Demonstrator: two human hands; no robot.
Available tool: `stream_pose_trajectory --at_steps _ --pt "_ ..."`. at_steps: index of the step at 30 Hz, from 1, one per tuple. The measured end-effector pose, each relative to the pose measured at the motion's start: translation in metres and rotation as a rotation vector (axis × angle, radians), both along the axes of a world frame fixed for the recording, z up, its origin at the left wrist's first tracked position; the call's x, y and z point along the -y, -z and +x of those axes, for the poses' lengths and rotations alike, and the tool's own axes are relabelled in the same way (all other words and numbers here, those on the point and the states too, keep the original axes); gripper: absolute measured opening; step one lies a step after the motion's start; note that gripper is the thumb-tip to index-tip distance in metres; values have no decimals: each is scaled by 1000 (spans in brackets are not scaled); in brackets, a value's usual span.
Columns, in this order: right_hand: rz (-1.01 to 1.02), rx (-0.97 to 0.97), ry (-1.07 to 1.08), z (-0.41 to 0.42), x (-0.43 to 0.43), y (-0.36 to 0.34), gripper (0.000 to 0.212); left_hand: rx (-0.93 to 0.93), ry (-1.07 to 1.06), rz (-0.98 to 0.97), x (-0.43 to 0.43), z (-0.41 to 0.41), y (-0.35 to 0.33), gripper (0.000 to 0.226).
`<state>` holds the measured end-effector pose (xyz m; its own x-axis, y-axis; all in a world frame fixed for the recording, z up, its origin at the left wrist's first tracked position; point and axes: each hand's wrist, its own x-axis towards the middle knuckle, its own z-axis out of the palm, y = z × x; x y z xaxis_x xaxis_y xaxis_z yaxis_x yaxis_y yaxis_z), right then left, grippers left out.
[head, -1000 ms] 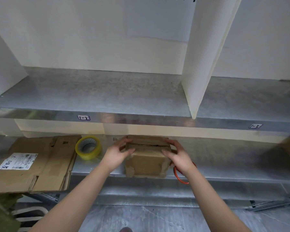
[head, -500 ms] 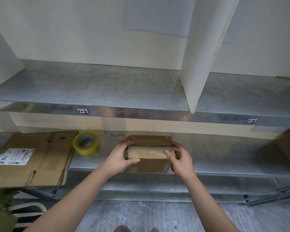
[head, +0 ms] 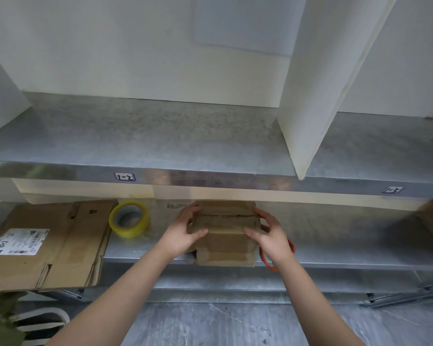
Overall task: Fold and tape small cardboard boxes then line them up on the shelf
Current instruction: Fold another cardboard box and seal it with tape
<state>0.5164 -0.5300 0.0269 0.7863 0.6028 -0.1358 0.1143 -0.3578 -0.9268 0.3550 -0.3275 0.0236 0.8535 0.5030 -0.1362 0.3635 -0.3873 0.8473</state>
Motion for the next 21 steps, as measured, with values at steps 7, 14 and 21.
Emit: stream_pose_trajectory --at_steps 7,14,21 --pt "45 -13 76 -24 10 13 67 15 58 108 -2 -15 7 69" --pt "89 -31 70 -36 19 11 66 78 54 188 2 -25 4 67" --pt "95 -68 49 -46 31 15 64 73 49 207 12 -37 6 71"
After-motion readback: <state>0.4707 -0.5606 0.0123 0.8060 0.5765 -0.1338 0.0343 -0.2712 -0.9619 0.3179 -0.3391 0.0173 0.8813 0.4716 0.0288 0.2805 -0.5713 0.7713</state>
